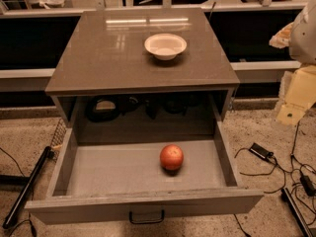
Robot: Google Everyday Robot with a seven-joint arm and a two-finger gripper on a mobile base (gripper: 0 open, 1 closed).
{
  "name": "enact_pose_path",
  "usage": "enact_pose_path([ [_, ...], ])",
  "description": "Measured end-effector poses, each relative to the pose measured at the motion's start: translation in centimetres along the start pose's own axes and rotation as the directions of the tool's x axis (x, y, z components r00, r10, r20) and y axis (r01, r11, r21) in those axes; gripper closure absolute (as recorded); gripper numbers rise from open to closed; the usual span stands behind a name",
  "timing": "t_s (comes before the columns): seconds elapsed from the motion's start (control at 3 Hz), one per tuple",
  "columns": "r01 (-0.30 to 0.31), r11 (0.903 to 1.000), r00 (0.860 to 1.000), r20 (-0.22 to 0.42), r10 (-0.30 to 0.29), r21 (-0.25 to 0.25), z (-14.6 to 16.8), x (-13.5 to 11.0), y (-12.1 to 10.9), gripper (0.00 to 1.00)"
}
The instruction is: Pick apple from top drawer and place on counter
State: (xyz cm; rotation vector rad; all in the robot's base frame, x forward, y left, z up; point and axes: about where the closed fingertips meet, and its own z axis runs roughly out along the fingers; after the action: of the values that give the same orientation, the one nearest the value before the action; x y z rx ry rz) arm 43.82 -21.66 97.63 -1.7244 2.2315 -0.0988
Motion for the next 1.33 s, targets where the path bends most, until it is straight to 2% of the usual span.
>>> enact_pose_path([
  [0.33,0.0,1.0,1.0,0.0,0.0,0.0,0.0,0.0,0.0,0.0],
  [0.67,-0.022,0.998,1.0,0.011,0.023,-0.06,3.4,0.1,-0.2,0.0],
  [1.0,-0.07,0.9896,0.997,0.025,0.074,-0.125,9.3,-0.3,0.6,0.0],
  [1.33,-0.12,0.975,0.99,0.057,0.133,-0.187,16.6,-1.6,2.5,0.0],
])
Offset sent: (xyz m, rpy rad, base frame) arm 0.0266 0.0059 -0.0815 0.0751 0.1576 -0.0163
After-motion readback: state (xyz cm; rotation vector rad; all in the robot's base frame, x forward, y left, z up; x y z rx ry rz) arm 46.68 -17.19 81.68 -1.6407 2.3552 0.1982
